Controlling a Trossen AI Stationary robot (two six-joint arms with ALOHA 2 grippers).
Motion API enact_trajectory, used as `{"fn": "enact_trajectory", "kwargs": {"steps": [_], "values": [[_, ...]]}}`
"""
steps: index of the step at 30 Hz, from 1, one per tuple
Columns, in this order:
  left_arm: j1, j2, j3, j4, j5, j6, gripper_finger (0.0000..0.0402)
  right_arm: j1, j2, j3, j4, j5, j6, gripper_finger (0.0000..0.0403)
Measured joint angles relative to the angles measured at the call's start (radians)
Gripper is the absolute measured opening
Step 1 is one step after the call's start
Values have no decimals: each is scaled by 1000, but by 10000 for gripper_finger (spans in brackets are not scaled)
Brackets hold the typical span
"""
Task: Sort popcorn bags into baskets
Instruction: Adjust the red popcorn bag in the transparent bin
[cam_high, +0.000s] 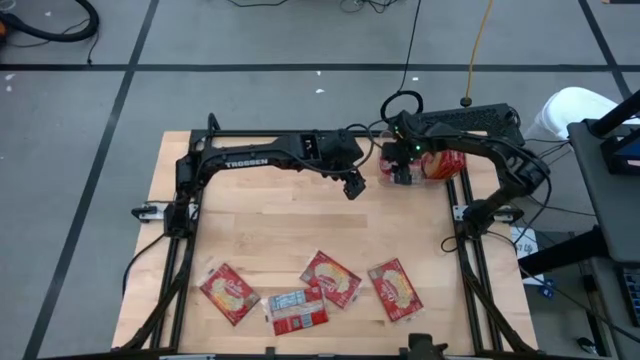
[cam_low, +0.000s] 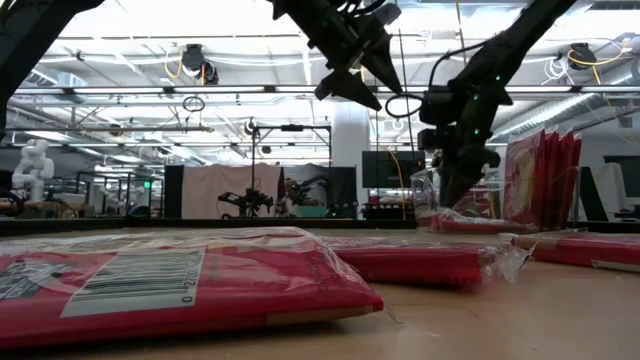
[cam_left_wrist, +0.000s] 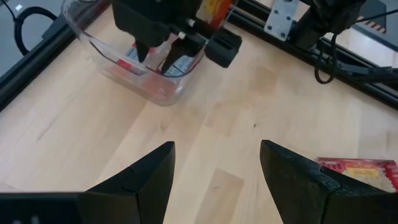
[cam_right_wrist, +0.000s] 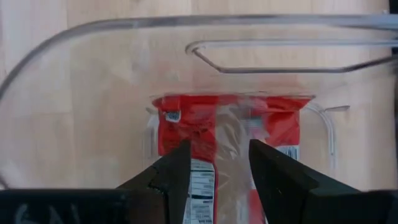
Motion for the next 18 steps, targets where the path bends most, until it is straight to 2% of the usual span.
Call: {"fn": "enact_trajectory", "kwargs": {"steps": [9,18], "values": [[-4,0,0,4,-1,-14,241,-2,15,0,34,107,5,153],[-3,0,0,5,-3,3,241,-6,14,-67,65,100,-32,153]]}}
